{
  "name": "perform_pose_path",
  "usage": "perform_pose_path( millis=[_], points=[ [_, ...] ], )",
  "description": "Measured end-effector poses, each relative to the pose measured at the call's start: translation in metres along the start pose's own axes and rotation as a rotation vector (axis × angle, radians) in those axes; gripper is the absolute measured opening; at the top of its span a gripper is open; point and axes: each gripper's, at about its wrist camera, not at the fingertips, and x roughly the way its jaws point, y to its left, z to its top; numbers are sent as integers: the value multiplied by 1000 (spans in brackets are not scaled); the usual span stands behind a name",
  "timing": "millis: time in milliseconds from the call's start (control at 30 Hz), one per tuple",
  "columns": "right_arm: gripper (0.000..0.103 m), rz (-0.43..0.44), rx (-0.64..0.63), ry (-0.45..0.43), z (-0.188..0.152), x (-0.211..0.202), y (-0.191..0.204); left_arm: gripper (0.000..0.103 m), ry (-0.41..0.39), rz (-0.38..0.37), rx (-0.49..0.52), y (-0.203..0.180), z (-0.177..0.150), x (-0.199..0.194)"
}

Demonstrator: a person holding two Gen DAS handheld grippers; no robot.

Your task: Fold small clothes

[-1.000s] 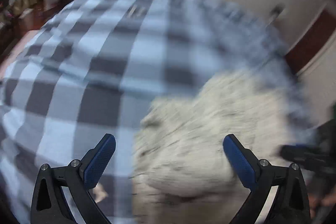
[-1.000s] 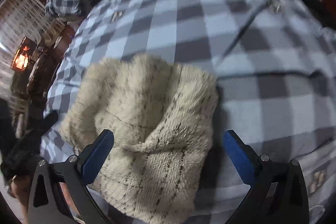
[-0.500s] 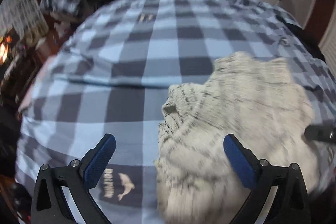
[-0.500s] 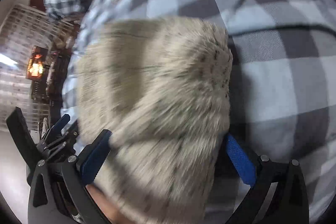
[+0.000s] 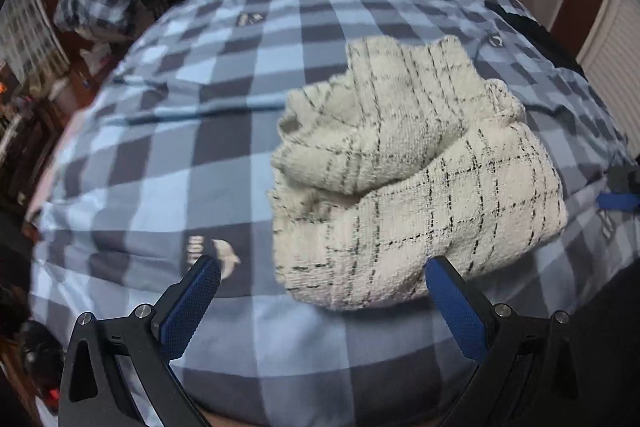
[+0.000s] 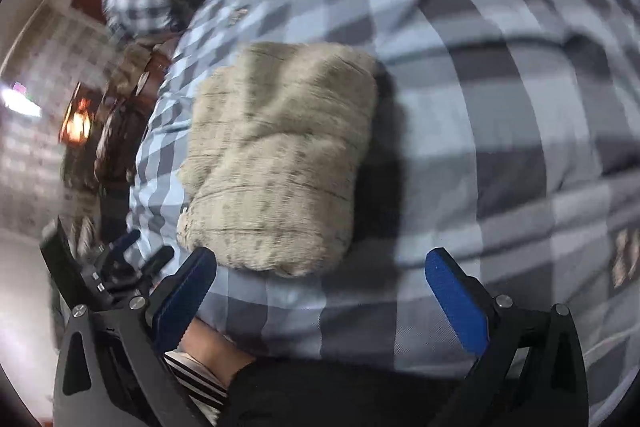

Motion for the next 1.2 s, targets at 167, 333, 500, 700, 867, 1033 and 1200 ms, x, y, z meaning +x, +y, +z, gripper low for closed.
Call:
perform_pose_path(
  millis=[167, 333, 500, 700, 867, 1033, 1200],
  points=[
    [102, 118, 86, 81, 12, 22, -9, 103, 91, -149, -154, 23, 10, 37],
    [102, 184, 138, 137, 31, 55, -14, 103, 166, -256, -223, 33, 17, 78],
    [102, 208, 161, 190, 46, 88, -16, 103, 257, -375, -338, 45, 7, 116],
    [103, 366, 273, 231, 50, 115, -26, 103, 295, -460, -412, 53, 6, 136],
    [102, 380, 251, 231, 49, 110, -27, 66, 282, -508, -426, 52, 7, 131],
    [73, 320, 112, 126, 44, 88, -1, 39, 197, -463, -402, 47, 10, 108],
    [64, 305, 4, -40, 33, 42, 19, 34, -1, -439, -248, 20, 24, 51]
  ],
)
